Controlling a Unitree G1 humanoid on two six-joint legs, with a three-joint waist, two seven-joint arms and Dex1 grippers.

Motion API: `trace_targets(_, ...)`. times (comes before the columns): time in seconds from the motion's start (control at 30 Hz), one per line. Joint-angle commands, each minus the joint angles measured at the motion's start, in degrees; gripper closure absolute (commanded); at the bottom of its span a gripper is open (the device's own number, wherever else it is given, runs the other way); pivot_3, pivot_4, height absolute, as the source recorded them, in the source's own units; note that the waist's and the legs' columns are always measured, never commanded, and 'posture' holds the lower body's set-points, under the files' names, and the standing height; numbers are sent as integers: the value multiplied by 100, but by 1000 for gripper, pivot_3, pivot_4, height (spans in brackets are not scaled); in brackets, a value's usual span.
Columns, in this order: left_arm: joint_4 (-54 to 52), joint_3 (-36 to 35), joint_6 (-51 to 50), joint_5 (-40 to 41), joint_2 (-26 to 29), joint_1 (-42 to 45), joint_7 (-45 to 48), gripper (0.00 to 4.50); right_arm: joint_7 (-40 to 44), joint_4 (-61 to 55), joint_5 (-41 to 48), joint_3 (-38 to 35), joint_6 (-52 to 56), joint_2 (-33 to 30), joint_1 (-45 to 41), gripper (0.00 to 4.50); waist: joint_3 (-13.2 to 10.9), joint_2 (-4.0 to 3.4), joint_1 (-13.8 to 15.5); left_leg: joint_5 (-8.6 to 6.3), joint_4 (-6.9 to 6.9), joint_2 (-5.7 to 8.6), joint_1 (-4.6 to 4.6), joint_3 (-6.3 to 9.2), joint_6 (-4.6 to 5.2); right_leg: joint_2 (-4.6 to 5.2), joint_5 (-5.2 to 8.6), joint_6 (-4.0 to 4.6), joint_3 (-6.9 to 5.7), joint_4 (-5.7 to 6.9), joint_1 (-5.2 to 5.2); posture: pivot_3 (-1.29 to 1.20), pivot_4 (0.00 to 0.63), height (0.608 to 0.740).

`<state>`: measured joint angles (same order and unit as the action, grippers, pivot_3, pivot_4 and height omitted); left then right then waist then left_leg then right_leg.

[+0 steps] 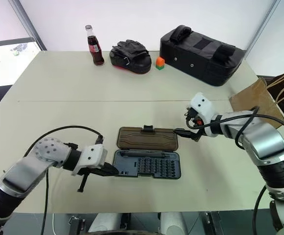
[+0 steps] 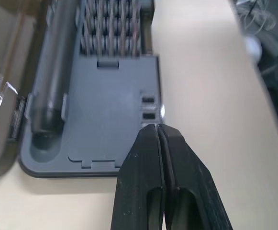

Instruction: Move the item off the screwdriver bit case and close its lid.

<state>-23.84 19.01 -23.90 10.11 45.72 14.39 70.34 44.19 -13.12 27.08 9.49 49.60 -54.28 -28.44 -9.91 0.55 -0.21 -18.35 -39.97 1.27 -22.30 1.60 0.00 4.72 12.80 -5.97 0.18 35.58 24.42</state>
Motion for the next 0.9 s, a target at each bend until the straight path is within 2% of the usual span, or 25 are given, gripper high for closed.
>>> trace_targets(0.03,145,168,19,-195,-148,109,-227,4455,145,-24,-209,-23,-113,41,-188,0,1,-1,-8,0,0,0,0,0,0,0,-1,0,0,-3,0,0,150,740)
trace_targets(0.27,497,219,126,-261,-280,339,-267,4455,337,179,-440,48,-134,305,-397,0,1,-1,-51,0,0,-3,2,1,0,-4,-6,-11,-1,0,0,0,150,740)
trace_targets(0.47,778,507,494,-819,-98,351,-369,4455,460,533,-756,335,-202,709,-724,0,2,-3,-48,0,0,-3,6,0,0,-4,-11,-20,-1,6,0,0,150,740)
trace_targets(0.83,655,546,251,-870,-58,345,-457,4455,1145,2236,-1723,1344,-744,1343,-1694,0,7,-12,-59,0,2,-3,26,-2,0,-5,-11,-19,-1,17,-13,0,150,740)
trace_targets(0.9,621,536,198,-867,-61,357,-476,4500,1302,2555,-1879,1486,-918,1447,-1779,567,8,-12,-60,0,2,-2,27,-2,0,-5,-11,-19,-1,21,-13,0,150,740)
